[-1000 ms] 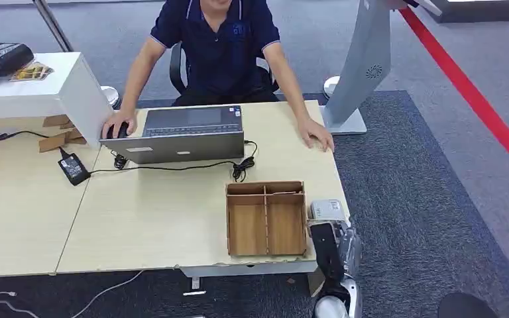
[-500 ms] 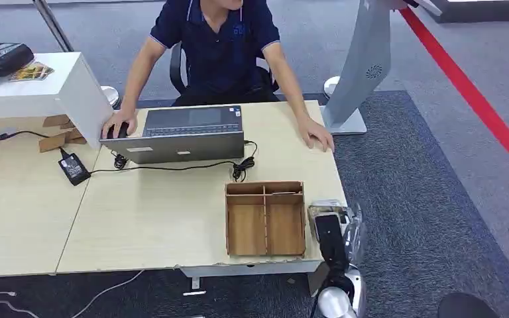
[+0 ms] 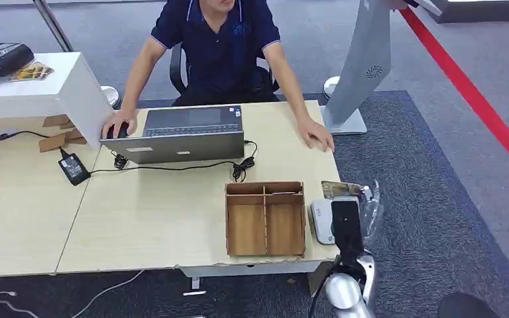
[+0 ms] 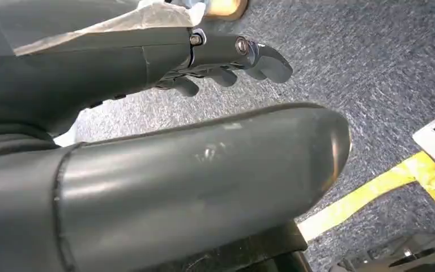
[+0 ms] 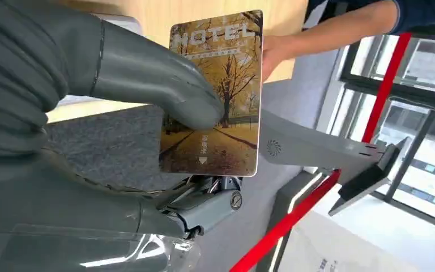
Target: Pass the card to the sensor for recognition and then transmit it.
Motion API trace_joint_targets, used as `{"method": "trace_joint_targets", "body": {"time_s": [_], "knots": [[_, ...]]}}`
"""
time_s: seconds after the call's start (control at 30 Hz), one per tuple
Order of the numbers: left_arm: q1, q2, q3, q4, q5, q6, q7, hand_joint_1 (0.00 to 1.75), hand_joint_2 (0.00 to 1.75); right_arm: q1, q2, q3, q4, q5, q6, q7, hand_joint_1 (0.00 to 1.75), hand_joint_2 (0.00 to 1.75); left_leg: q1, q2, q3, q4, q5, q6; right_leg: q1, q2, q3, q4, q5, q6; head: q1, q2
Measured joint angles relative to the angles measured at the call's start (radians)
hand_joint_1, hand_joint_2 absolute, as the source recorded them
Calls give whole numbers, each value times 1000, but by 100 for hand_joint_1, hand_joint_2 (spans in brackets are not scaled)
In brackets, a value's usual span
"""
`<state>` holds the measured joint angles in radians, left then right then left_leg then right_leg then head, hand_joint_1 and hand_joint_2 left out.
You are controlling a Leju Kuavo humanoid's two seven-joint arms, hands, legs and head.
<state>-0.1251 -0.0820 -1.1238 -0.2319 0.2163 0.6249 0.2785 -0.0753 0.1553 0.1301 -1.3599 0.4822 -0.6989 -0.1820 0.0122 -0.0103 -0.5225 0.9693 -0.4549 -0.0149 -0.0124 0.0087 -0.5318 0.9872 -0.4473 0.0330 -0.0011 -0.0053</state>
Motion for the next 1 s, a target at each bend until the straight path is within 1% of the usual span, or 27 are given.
{"method": "trace_joint_targets", "body": {"time_s": [0.33, 0.6, 0.87, 1.0], "knots": [[-1, 0, -11, 0, -32, -18, 3, 0, 0, -53, 2, 3, -38, 35, 0, 3, 175, 175, 0, 0, 0, 0, 0, 0, 0, 0, 0, 0, 0, 0, 0, 0], [-2, 0, -21, 0, -54, -30, 4, 0, 0, -112, 10, 11, -36, 68, 0, 7, 175, 175, 0, 0, 0, 0, 0, 0, 0, 0, 0, 0, 0, 0, 0, 0], [-5, 0, -35, 0, -79, -33, 3, 0, 0, -154, 36, 14, -13, 82, 2, -18, 175, 175, 0, 0, 0, 0, 0, 0, 0, 0, 0, 0, 0, 0, 0, 0], [-5, 1, -36, 0, -78, -42, -9, 0, 0, -165, 46, 25, 7, 83, 2, -26, 175, 175, 0, 0, 0, 0, 0, 0, 0, 0, 0, 0, 0, 0, 0, 0]]}}
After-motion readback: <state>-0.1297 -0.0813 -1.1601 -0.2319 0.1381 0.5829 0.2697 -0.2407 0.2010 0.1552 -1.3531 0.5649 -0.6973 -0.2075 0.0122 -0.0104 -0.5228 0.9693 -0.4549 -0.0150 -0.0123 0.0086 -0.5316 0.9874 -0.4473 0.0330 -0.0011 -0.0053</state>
